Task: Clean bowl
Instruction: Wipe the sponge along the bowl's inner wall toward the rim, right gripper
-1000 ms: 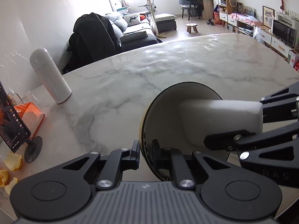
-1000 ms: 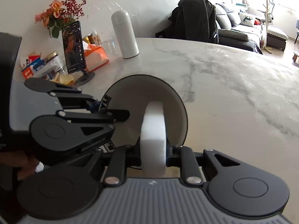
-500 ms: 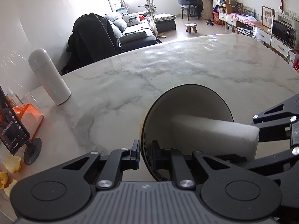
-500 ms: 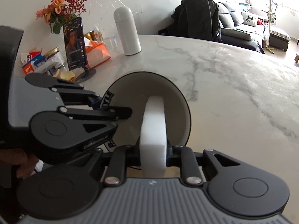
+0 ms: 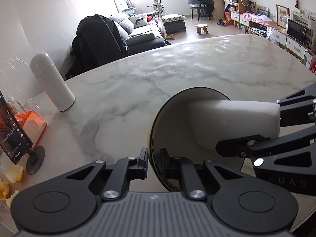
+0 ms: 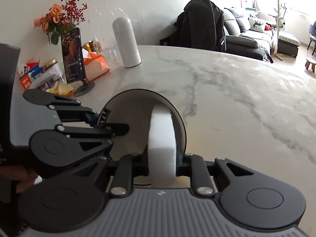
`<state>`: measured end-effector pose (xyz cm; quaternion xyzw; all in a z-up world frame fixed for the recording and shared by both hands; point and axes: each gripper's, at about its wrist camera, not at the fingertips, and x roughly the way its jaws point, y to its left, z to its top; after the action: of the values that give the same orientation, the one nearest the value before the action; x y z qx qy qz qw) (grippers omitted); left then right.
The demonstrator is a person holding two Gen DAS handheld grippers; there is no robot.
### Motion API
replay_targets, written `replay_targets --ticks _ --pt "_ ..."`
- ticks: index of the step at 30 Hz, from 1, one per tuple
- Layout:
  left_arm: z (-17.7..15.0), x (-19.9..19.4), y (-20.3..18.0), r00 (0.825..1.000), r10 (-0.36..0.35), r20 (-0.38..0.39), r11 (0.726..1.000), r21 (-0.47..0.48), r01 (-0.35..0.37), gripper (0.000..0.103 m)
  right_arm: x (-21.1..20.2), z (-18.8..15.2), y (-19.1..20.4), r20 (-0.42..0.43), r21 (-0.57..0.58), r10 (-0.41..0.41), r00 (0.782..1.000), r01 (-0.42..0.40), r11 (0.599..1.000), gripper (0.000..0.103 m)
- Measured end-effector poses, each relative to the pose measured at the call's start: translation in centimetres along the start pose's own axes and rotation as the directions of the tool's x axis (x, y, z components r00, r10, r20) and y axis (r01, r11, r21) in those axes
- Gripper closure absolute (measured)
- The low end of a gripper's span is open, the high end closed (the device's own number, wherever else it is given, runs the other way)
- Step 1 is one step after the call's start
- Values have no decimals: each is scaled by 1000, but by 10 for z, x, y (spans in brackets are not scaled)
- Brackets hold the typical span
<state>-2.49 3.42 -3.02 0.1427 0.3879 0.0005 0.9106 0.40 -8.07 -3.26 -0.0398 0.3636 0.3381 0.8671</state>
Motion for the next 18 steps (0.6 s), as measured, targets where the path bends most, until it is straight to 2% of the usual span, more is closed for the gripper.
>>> replay_targets --ticks 10,18 --pt "0 0 1 1000 -5 -2 1000 -7 5 90 11 -9 15 -46 -28 43 998 -44 999 81" --pt "-2 0 1 1000 -3 -3 1000 -4 3 90 11 -8 14 -41 -26 33 999 -34 999 81"
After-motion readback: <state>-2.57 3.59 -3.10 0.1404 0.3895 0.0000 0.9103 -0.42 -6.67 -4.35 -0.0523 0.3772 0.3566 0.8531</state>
